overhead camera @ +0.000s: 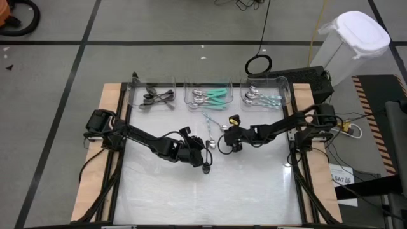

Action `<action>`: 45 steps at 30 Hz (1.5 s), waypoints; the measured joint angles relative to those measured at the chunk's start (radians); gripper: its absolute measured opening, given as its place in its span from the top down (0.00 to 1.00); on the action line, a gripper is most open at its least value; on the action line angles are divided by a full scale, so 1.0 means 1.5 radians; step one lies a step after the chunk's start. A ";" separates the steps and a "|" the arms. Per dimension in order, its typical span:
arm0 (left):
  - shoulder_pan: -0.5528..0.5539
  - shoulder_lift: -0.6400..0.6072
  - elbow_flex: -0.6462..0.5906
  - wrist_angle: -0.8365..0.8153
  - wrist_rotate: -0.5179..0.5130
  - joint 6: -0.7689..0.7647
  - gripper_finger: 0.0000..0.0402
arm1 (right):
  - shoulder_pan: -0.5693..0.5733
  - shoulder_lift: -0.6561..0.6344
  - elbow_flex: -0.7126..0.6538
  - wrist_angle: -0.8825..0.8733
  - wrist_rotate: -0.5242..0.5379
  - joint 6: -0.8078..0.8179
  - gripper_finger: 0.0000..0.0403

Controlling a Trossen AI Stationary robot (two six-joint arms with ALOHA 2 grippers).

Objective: Sort silverware by color (type)
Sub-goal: Put the green patterned spoon into the right transparent bin

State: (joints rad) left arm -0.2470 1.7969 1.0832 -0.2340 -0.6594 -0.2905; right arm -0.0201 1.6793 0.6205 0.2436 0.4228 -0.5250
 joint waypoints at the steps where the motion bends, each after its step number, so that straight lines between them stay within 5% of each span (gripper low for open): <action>1: 0.000 0.000 0.000 0.000 0.000 0.000 0.78 | 0.005 -0.004 0.000 -0.008 0.001 0.006 0.99; 21: 0.010 0.000 0.000 0.002 0.000 -0.008 0.78 | 0.158 -0.232 -0.003 -0.271 -0.005 0.264 1.00; 37: -0.008 -0.012 -0.001 -0.055 -0.026 -0.037 0.78 | 0.312 -0.324 -0.101 -0.182 -0.006 0.336 1.00; 45: -0.062 -0.051 0.000 0.046 -0.075 0.050 0.78 | 0.348 -0.467 -0.140 -0.142 -0.024 0.266 1.00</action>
State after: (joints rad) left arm -0.3407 1.7198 1.0833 -0.1647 -0.7724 -0.2160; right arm 0.5014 0.9794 0.4104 0.0312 0.3865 -0.1262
